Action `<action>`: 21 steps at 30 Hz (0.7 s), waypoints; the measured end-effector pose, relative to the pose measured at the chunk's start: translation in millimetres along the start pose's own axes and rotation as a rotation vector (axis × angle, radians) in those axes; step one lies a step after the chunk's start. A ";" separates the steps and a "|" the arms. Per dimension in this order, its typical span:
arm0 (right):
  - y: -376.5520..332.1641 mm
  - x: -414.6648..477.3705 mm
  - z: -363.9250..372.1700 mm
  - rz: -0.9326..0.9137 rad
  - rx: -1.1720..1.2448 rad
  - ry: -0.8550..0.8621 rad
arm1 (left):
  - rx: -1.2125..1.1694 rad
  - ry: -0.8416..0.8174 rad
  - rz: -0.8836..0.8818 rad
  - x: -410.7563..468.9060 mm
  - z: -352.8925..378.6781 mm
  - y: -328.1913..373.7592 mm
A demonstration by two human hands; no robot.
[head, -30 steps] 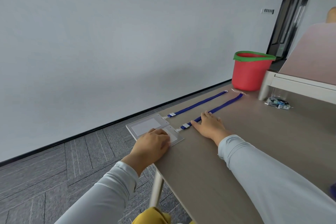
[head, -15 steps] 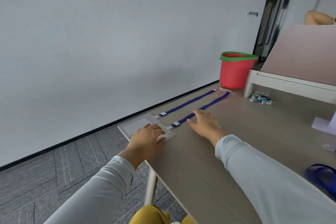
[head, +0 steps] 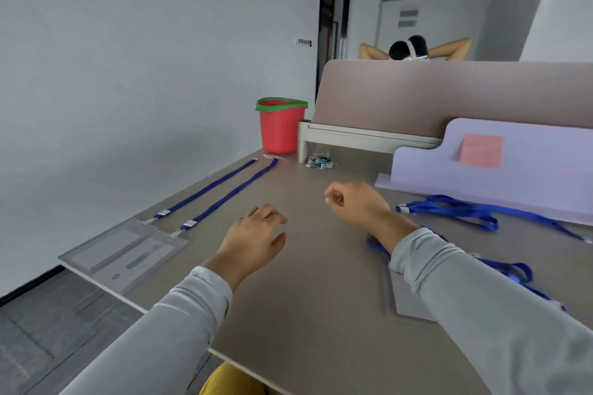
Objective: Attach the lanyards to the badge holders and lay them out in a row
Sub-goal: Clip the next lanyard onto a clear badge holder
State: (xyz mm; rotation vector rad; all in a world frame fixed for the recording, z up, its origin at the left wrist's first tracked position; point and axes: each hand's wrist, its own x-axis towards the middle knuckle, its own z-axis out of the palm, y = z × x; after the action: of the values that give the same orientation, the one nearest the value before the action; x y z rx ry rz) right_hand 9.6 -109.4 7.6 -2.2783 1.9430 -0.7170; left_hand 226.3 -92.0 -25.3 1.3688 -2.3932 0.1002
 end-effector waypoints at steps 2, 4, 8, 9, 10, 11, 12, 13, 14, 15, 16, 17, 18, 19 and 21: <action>21.1 -22.8 -19.0 0.048 -0.024 0.025 | -0.025 -0.008 0.067 9.3 8.6 25.8; 41.9 -43.9 -33.6 0.108 -0.039 0.055 | -0.052 -0.032 0.123 17.4 16.4 51.2; 75.6 -85.6 -54.1 0.209 -0.073 0.059 | -0.089 -0.092 0.210 28.3 28.5 97.8; 81.4 -95.9 -57.4 0.235 -0.086 0.047 | -0.095 -0.115 0.216 29.5 30.9 107.5; 86.8 -105.8 -60.1 0.261 -0.088 0.037 | -0.095 -0.142 0.218 30.0 32.7 116.9; 92.5 -115.1 -61.8 0.288 -0.077 0.031 | -0.092 -0.170 0.217 30.0 34.5 125.8; 96.9 -124.2 -63.1 0.307 -0.065 0.026 | -0.089 -0.197 0.208 29.7 36.1 133.5; 102.1 -132.3 -63.6 0.323 -0.055 0.016 | -0.085 -0.223 0.192 29.2 37.4 140.4; 105.6 -140.3 -64.2 0.337 -0.050 0.006 | -0.080 -0.252 0.173 29.0 39.4 145.9; 108.8 -147.9 -64.9 0.352 -0.043 0.003 | -0.072 -0.278 0.155 28.6 41.3 150.6; 111.6 -155.4 -65.8 0.367 -0.035 0.010 | -0.060 -0.298 0.143 28.5 43.9 154.3; 114.1 -162.4 -66.5 0.381 -0.027 0.024 | -0.050 -0.310 0.134 28.6 46.7 157.4; 115.7 -169.3 -67.9 0.392 -0.023 0.036 | -0.039 -0.316 0.123 28.6 49.0 160.2; 117.6 -175.3 -68.7 0.401 -0.022 0.043 | -0.031 -0.320 0.108 28.9 51.2 163.0; 119.4 -184.4 -70.1 0.411 -0.027 0.044 | -0.014 -0.322 0.066 29.1 54.3 168.8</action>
State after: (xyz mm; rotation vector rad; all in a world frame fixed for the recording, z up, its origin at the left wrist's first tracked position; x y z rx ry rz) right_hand -144.6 58.5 -26.9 -1.7931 2.3445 -0.6965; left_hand 55.1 -40.8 -44.1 1.3890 -2.6952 -0.1300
